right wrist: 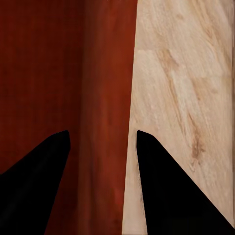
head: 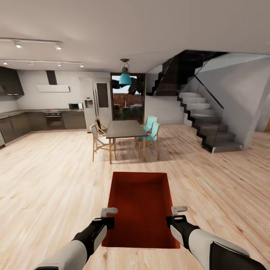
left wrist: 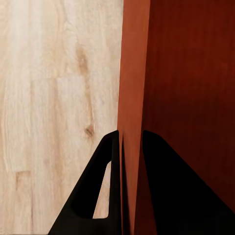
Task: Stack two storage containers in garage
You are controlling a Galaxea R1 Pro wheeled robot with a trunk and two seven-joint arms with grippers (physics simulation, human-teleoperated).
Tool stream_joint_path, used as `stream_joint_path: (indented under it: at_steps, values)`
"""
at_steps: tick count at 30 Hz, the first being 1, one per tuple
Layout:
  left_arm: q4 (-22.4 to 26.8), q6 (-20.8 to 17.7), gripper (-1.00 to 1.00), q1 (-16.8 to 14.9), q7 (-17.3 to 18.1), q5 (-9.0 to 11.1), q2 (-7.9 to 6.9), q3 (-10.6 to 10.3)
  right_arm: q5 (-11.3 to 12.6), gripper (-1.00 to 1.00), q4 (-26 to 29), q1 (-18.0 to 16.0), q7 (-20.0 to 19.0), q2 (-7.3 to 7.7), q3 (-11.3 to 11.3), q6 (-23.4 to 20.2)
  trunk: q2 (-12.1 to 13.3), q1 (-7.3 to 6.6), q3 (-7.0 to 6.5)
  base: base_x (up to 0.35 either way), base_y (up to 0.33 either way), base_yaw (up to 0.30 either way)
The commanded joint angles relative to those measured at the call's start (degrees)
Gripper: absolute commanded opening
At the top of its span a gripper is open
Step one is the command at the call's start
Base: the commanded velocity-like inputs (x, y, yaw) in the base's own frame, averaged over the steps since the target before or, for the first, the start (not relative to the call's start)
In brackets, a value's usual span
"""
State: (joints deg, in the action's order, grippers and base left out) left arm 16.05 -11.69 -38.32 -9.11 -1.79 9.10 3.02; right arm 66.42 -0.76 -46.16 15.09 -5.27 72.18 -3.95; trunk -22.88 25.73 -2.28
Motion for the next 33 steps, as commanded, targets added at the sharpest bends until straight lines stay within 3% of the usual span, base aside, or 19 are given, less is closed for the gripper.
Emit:
stream_joint_path:
  at_steps: [1, 33]
  values:
    - [-0.06, -0.44, -1.00, 0.08, -0.45, -0.85, -0.52, 0.24, -0.32, -1.00, -0.12, -0.07, 0.03, 0.00, -1.69, 1.50, -0.04, 0.05, 0.02, 0.323, 0.000, -0.243]
    - [-0.15, -0.44, -1.00, 0.08, -0.38, -0.85, -0.49, 0.24, -0.32, -1.00, -0.13, -0.07, 0.03, 0.04, -1.69, 1.55, -0.04, 0.05, 0.02, 0.323, 0.000, -0.243]
